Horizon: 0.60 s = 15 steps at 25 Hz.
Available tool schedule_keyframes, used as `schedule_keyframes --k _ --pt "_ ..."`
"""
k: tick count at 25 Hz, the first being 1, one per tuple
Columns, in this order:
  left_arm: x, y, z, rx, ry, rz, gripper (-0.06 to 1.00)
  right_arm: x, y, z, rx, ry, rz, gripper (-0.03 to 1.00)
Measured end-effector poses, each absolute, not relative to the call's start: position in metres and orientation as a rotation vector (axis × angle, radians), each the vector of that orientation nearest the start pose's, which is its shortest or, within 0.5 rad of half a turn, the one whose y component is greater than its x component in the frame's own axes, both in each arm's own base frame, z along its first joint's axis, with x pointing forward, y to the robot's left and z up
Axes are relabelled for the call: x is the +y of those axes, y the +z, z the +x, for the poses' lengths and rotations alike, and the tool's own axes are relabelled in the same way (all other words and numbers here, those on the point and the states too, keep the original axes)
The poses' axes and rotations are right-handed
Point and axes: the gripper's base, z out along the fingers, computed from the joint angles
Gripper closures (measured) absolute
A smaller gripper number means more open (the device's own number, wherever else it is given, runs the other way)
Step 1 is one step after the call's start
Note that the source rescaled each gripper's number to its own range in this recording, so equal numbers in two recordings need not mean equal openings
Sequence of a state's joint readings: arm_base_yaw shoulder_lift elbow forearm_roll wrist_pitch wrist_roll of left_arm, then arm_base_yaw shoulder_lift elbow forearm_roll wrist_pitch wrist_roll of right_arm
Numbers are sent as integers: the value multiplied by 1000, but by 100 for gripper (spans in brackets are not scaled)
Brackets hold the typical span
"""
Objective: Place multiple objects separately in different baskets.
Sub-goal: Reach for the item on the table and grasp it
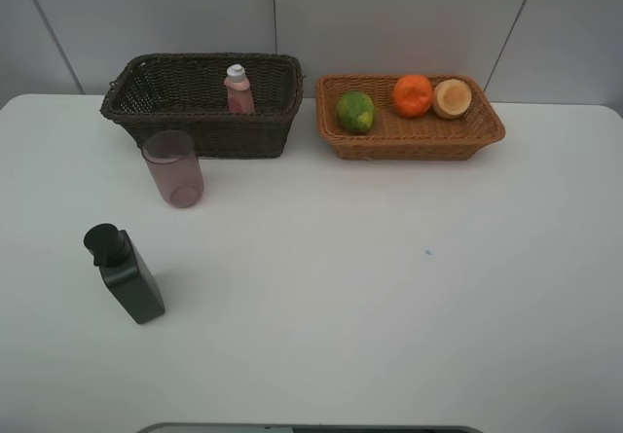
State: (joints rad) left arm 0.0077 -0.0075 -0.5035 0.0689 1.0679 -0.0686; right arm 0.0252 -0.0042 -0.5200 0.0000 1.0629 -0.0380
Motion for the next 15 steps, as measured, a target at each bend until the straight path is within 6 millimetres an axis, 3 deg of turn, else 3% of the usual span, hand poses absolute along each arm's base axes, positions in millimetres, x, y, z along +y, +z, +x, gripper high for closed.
schedule_keyframes --k 3,7,15 --pt "6 281 -4 2041 50 -81 -6 0 283 -8 2021 -8 -64 8" --pt "8 304 15 2004 71 -86 -6 0 283 -8 2021 -8 -64 8" --pt "1 318 108 2199 -45 -105 -6 0 283 -8 2021 -8 -64 8"
